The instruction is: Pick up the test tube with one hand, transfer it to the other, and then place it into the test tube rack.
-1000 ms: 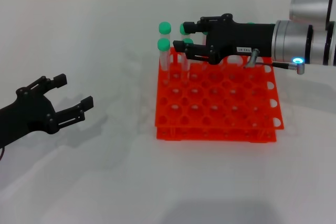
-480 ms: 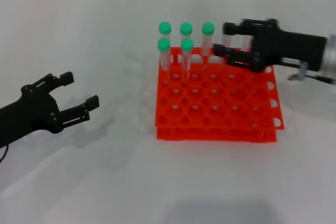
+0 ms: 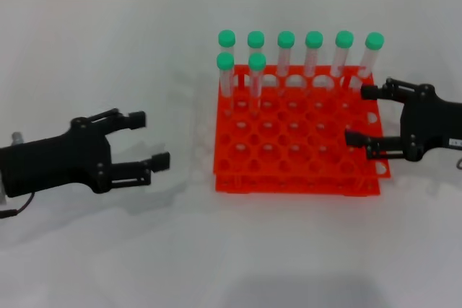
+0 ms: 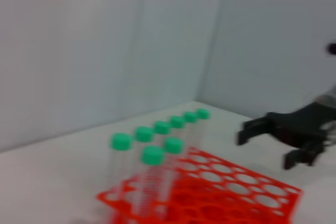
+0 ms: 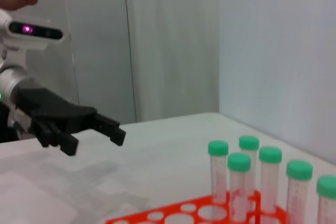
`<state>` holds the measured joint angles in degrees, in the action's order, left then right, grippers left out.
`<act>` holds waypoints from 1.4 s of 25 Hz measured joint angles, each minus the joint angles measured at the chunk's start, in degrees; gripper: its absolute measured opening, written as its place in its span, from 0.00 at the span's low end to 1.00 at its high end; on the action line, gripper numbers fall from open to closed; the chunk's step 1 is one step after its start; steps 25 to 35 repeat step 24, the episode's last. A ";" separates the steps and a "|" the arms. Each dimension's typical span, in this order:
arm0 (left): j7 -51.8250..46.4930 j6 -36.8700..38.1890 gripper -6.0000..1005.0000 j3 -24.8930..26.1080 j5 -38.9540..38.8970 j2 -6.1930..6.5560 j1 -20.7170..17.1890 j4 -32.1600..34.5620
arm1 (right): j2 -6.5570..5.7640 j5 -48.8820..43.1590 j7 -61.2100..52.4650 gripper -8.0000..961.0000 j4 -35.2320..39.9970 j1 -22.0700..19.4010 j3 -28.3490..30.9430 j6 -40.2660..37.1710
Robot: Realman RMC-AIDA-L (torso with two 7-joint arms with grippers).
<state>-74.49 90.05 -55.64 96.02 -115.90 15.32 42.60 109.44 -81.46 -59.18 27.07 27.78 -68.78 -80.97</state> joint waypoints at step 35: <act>-5.97 5.41 0.89 2.26 9.93 3.59 9.25 -1.55 | -1.65 -8.21 -2.77 0.92 -0.54 0.58 0.23 -3.50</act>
